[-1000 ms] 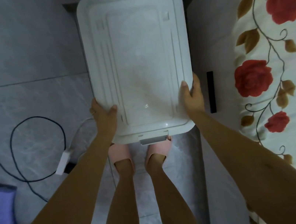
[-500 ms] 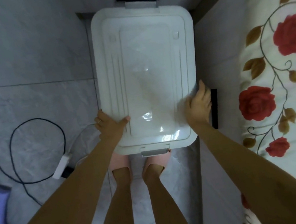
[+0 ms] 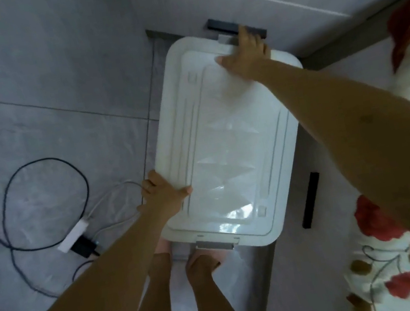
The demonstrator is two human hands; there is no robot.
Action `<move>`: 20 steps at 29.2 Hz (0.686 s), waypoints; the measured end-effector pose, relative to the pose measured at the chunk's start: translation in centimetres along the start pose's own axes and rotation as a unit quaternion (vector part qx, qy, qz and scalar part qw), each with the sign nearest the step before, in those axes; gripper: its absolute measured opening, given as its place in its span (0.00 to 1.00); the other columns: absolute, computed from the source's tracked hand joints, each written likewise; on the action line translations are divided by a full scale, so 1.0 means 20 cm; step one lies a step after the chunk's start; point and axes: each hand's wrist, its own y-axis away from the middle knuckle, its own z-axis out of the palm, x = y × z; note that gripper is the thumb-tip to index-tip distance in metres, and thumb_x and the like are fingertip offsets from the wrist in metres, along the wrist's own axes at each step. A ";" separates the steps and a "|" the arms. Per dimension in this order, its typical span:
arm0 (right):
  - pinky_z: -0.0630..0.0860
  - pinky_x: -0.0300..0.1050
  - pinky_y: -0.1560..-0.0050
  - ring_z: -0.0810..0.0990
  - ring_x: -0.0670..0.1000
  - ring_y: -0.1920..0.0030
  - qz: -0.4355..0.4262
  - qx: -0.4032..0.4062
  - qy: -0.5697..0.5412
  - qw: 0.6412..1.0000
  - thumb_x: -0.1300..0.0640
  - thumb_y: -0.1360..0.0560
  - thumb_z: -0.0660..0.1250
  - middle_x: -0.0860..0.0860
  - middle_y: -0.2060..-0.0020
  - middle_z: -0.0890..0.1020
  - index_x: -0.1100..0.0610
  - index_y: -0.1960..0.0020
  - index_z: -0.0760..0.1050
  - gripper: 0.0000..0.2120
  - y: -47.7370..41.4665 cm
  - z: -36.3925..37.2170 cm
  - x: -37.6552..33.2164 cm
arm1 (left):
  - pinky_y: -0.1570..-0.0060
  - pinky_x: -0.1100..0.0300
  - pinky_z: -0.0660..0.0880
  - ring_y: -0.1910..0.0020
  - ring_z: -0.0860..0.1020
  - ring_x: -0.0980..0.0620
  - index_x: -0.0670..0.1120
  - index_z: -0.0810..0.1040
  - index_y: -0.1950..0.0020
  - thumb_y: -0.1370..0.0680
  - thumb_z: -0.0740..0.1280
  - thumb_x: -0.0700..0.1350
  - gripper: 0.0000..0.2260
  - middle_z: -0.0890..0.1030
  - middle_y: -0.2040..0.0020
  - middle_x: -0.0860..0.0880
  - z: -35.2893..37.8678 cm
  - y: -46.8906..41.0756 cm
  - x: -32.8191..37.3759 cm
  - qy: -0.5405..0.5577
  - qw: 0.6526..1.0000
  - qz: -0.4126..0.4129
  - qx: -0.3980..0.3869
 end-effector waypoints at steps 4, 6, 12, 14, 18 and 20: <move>0.48 0.59 0.27 0.52 0.61 0.26 -0.010 0.017 0.027 0.999 0.39 0.26 0.64 0.58 0.26 0.53 0.49 0.25 0.54 0.36 0.00 -0.02 -0.01 | 0.29 0.38 0.48 0.25 0.43 0.39 0.41 0.33 0.26 0.29 0.68 0.63 0.53 0.40 0.25 0.37 -0.03 -0.01 0.03 -0.028 0.999 -0.011 -0.030; 0.47 0.61 0.27 0.55 0.60 0.27 -0.018 0.033 0.015 0.999 0.40 0.27 0.65 0.57 0.28 0.56 0.49 0.29 0.62 0.30 0.02 -0.03 -0.01 | 0.30 0.36 0.48 0.25 0.44 0.41 0.42 0.34 0.26 0.28 0.67 0.64 0.51 0.41 0.25 0.39 -0.02 0.01 0.03 -0.043 0.999 -0.013 -0.030; 0.49 0.60 0.28 0.61 0.59 0.29 -0.027 0.031 -0.003 0.999 0.47 0.23 0.60 0.52 0.30 0.67 0.48 0.32 0.64 0.21 0.02 0.00 0.01 | 0.31 0.37 0.49 0.25 0.46 0.42 0.43 0.34 0.26 0.28 0.65 0.66 0.50 0.43 0.24 0.40 -0.04 0.06 0.05 -0.074 0.996 -0.018 -0.035; 0.48 0.60 0.28 0.59 0.60 0.28 -0.043 0.014 0.050 0.998 0.48 0.21 0.56 0.54 0.28 0.64 0.45 0.27 0.61 0.22 0.01 0.00 0.03 | 0.31 0.37 0.48 0.25 0.46 0.42 0.42 0.33 0.26 0.28 0.65 0.65 0.50 0.42 0.24 0.40 -0.04 0.06 0.05 -0.075 0.996 -0.019 -0.039; 0.56 0.52 0.30 0.64 0.62 0.32 -0.106 0.027 0.073 0.991 0.50 0.19 0.54 0.60 0.31 0.67 0.48 0.26 0.62 0.21 -0.02 0.00 0.06 | 0.31 0.36 0.48 0.25 0.45 0.42 0.42 0.33 0.26 0.28 0.64 0.66 0.50 0.42 0.24 0.39 -0.05 0.07 0.05 -0.083 0.995 -0.021 -0.043; 0.60 0.50 0.32 0.67 0.63 0.33 -0.109 0.039 0.061 0.991 0.50 0.19 0.55 0.59 0.32 0.69 0.48 0.27 0.64 0.21 -0.04 0.02 0.07 | 0.31 0.37 0.48 0.25 0.45 0.42 0.43 0.33 0.26 0.28 0.64 0.66 0.50 0.42 0.24 0.39 -0.06 0.07 0.06 -0.084 0.995 -0.023 -0.043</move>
